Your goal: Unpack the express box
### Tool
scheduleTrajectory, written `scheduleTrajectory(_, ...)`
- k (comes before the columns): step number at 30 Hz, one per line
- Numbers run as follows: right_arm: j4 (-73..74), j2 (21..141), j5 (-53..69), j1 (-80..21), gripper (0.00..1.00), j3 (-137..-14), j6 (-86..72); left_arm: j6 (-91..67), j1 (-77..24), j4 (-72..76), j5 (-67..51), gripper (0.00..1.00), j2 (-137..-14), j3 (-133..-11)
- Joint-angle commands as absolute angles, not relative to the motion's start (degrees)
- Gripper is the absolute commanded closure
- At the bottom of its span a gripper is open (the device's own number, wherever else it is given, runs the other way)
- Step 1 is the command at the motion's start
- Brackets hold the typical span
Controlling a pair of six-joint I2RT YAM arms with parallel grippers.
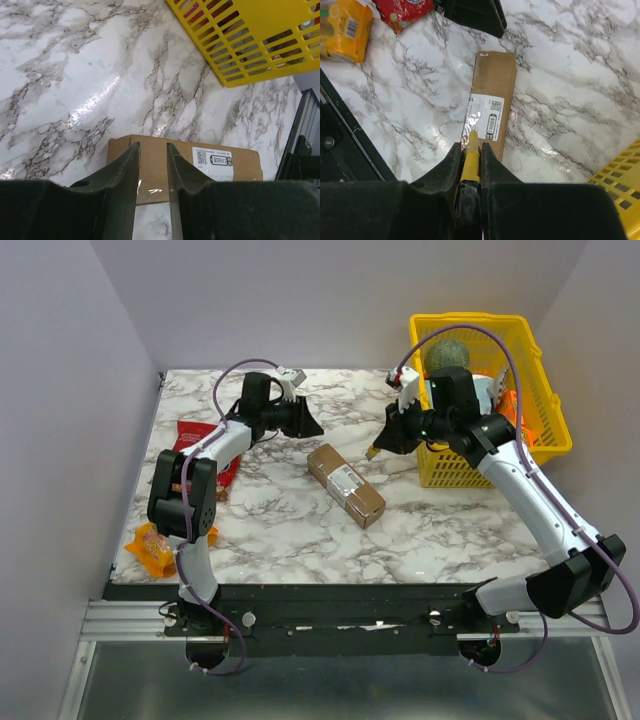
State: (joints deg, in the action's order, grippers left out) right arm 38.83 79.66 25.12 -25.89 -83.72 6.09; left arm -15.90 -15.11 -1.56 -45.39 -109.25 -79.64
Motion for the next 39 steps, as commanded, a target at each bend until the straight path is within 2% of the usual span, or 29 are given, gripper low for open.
scheduleTrajectory(1, 39.4, 77.9, 27.3, -26.3, 1.0, -82.0, 8.3, -21.8, -15.4, 7.4, -47.5, 0.63, -111.3, -75.9)
scheduleTrajectory(7, 39.6, 77.9, 31.4, -26.4, 1.0, -85.3, 11.8, -22.2, -15.8, 9.2, -47.1, 0.64, -112.3, -72.9)
scheduleTrajectory(12, 39.0, 78.3, 32.1, -26.5, 1.0, -86.0, 8.0, -21.4, -15.8, 8.1, -46.6, 0.64, -110.0, -69.8)
scheduleTrajectory(24, 37.4, 78.8, 30.1, -28.9, 1.0, -84.2, 12.8, -21.7, -17.6, 4.0, -44.0, 0.64, -96.0, -57.4)
scheduleTrajectory(28, 36.3, 77.4, 31.5, -29.7, 1.0, -83.3, 14.2, -15.0, -17.5, 0.2, -39.5, 0.62, -92.5, -58.3)
scheduleTrajectory(31, 30.8, 75.3, 29.0, -32.2, 1.0, -79.6, 13.5, -11.4, -17.5, -3.3, -44.0, 0.68, -94.8, -62.3)
scheduleTrajectory(32, 26.5, 74.6, 27.0, -33.2, 1.0, -78.1, 13.1, -11.3, -17.5, -4.7, -47.5, 0.78, -95.9, -64.8)
scheduleTrajectory(34, 21.2, 73.2, 20.7, -36.9, 1.0, -73.5, 13.3, -9.8, -17.5, -5.8, -54.0, 0.85, -99.6, -67.5)
scheduleTrajectory(35, 18.0, 72.4, 19.3, -38.0, 1.0, -72.6, 14.0, -9.5, -17.8, -6.7, -58.4, 0.92, -100.9, -69.6)
scheduleTrajectory(38, 16.7, 74.3, 17.2, -41.0, 1.0, -71.8, 14.0, -7.1, -18.6, -8.7, -62.6, 1.0, -104.9, -72.8)
scheduleTrajectory(39, 16.3, 75.1, 17.0, -41.3, 1.0, -71.5, 13.8, -5.8, -19.2, -10.1, -63.5, 1.0, -105.7, -73.6)
